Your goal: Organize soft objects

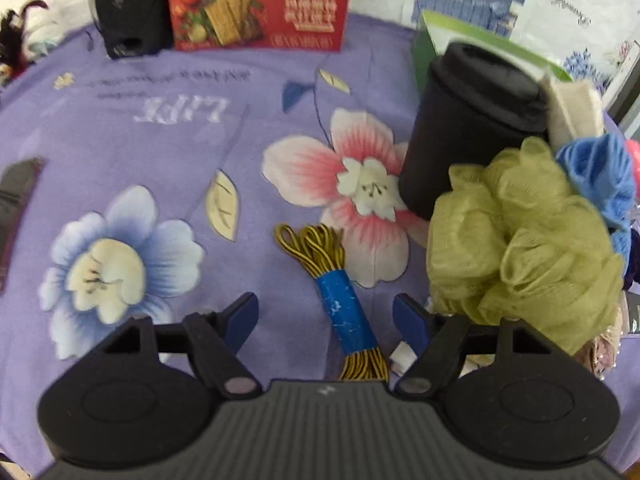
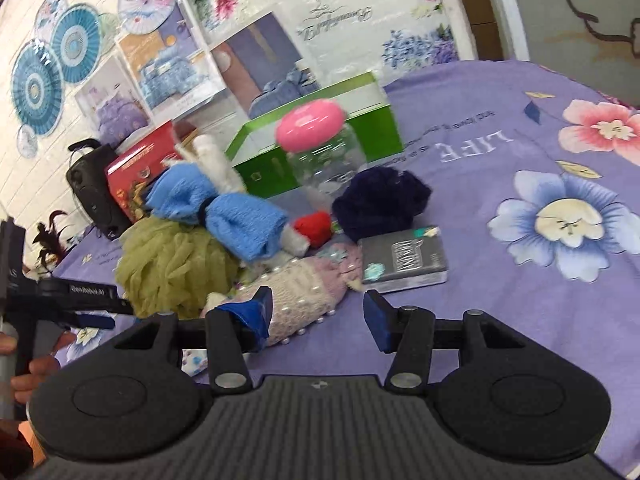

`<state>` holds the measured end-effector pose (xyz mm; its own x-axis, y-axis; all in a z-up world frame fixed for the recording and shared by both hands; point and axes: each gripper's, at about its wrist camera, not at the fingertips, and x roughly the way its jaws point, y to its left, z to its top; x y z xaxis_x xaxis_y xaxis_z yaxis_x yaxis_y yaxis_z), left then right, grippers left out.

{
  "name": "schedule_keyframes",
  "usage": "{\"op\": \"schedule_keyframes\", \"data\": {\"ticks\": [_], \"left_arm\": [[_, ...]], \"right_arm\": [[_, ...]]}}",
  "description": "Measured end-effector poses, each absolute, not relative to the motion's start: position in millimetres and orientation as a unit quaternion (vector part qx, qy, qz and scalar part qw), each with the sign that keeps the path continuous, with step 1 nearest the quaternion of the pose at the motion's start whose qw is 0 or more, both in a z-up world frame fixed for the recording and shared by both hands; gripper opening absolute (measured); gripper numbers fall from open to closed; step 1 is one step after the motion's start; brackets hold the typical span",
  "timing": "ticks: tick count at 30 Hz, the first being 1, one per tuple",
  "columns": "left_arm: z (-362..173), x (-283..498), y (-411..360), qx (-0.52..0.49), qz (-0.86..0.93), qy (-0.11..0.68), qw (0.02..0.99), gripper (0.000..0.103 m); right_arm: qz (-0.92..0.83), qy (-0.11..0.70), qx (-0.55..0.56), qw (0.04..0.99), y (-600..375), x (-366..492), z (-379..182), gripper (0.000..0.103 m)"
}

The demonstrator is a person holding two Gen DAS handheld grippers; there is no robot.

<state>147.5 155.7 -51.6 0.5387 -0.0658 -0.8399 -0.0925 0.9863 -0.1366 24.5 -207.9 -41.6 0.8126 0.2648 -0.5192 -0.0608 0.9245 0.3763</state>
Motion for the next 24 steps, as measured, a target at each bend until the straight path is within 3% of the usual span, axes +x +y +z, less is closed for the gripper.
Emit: {"op": "schedule_keyframes", "data": {"ticks": [10, 12, 14, 24], "left_arm": [[-56, 123, 171, -0.015, 0.044, 0.479, 0.876, 0.079], [-57, 124, 172, -0.013, 0.045, 0.481, 0.875, 0.083], [-60, 130, 170, -0.01, 0.054, 0.485, 0.873, 0.097], [-65, 137, 172, -0.012, 0.052, 0.494, 0.868, 0.098]], "right_arm": [[0.064, 0.284, 0.165, 0.942, -231, 50, -39, 0.036], [0.057, 0.274, 0.152, 0.948, -233, 58, -34, 0.036], [0.05, 0.262, 0.139, 0.954, -235, 66, -29, 0.037], [0.057, 0.269, -0.003, 0.961, -219, 104, -17, 0.039]]}}
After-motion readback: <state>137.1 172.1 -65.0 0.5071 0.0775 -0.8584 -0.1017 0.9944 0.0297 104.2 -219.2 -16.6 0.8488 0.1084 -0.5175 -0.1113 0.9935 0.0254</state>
